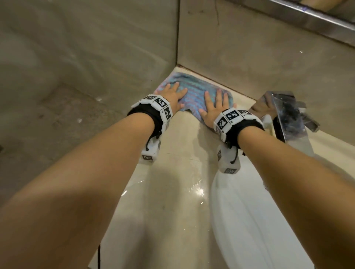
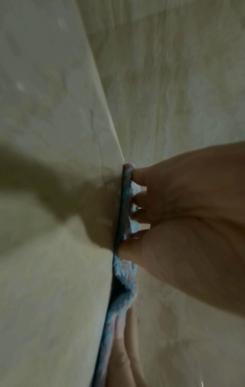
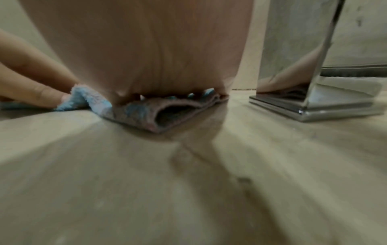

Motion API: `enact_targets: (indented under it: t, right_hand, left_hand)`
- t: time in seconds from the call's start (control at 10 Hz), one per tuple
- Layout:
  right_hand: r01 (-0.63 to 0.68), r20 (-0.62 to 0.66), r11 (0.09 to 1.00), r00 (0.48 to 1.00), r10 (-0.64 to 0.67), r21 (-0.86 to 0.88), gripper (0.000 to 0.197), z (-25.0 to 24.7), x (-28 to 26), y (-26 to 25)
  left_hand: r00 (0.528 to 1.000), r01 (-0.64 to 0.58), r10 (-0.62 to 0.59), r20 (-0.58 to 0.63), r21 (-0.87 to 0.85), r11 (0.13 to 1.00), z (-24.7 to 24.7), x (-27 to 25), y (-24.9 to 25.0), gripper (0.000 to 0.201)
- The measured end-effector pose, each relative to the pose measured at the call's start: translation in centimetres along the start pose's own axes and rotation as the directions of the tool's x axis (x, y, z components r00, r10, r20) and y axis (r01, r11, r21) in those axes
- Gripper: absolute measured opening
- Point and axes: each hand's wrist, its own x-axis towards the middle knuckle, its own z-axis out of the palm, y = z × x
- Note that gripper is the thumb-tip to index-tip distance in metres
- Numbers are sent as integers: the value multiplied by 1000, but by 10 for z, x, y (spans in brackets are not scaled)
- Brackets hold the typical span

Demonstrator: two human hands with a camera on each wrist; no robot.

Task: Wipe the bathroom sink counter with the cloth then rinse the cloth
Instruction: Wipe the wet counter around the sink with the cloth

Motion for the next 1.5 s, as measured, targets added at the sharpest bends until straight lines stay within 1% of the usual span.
enact_targets:
  t: [0.2, 0.3, 0.5, 0.8, 1.0, 1.2, 1.5]
  right_hand:
    - [76, 33, 996, 997, -75, -40, 63, 14, -25, -8]
    - [113, 22, 993, 993, -112, -43, 63, 24, -42, -14]
    - [191, 57, 979, 981, -187, -78, 63, 42, -80, -30]
    - [319, 77, 937, 947, -311, -142, 62, 71, -130, -49]
    - [377, 92, 910, 926, -366, -173, 63, 86, -158, -61]
    - [418, 94, 886, 908, -408, -198, 63, 99, -176, -67]
    - [462, 92, 857, 887, -453, -228, 63, 109, -193, -70]
  left_hand:
    - [999, 54, -54, -2, -8, 998, 29, -34, -10, 59]
    - [995, 98, -98, 1, -53, 994, 44, -60, -11, 58]
    - [984, 176, -174, 25, -141, 974, 66, -115, -12, 58]
    - [960, 275, -279, 18, -233, 933, 105, -194, -11, 56]
    - [944, 318, -330, 2, -269, 909, 126, -236, -11, 56]
    - [931, 351, -366, 2, -287, 891, 143, -262, -10, 55]
    - [906, 396, -423, -23, -310, 864, 162, -284, -3, 54]
